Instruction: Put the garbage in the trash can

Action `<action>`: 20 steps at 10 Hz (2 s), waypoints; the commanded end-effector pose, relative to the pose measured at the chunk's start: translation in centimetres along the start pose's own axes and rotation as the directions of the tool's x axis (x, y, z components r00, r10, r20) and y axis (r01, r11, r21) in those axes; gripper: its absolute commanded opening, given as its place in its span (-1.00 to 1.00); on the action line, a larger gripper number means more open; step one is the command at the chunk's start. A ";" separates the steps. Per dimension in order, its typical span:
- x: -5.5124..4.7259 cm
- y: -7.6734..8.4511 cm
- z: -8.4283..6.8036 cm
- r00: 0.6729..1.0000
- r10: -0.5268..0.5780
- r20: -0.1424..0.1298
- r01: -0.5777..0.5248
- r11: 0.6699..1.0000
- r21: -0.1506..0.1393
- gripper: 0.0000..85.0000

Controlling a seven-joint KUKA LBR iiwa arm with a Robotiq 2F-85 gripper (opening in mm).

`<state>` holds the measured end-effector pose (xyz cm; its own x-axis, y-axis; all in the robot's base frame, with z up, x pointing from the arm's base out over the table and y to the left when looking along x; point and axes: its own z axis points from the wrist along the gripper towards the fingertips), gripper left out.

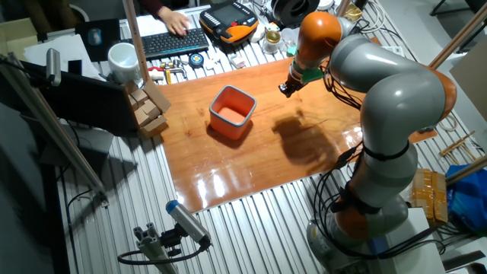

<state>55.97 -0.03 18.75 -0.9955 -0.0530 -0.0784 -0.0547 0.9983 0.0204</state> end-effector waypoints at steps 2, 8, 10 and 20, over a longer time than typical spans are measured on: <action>0.0 0.0 0.0 1.000 0.003 0.001 -0.003 1.000 0.003 -1.00; 0.3 0.6 0.4 1.000 0.019 0.013 -0.020 1.000 0.013 -1.00; 0.3 0.6 0.4 1.000 0.018 0.018 -0.018 1.000 0.011 -1.00; 0.2 0.8 0.3 1.000 0.015 0.012 -0.015 1.000 0.010 -1.00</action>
<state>55.78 0.80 18.40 -0.9952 -0.0375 -0.0899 -0.0388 0.9992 0.0122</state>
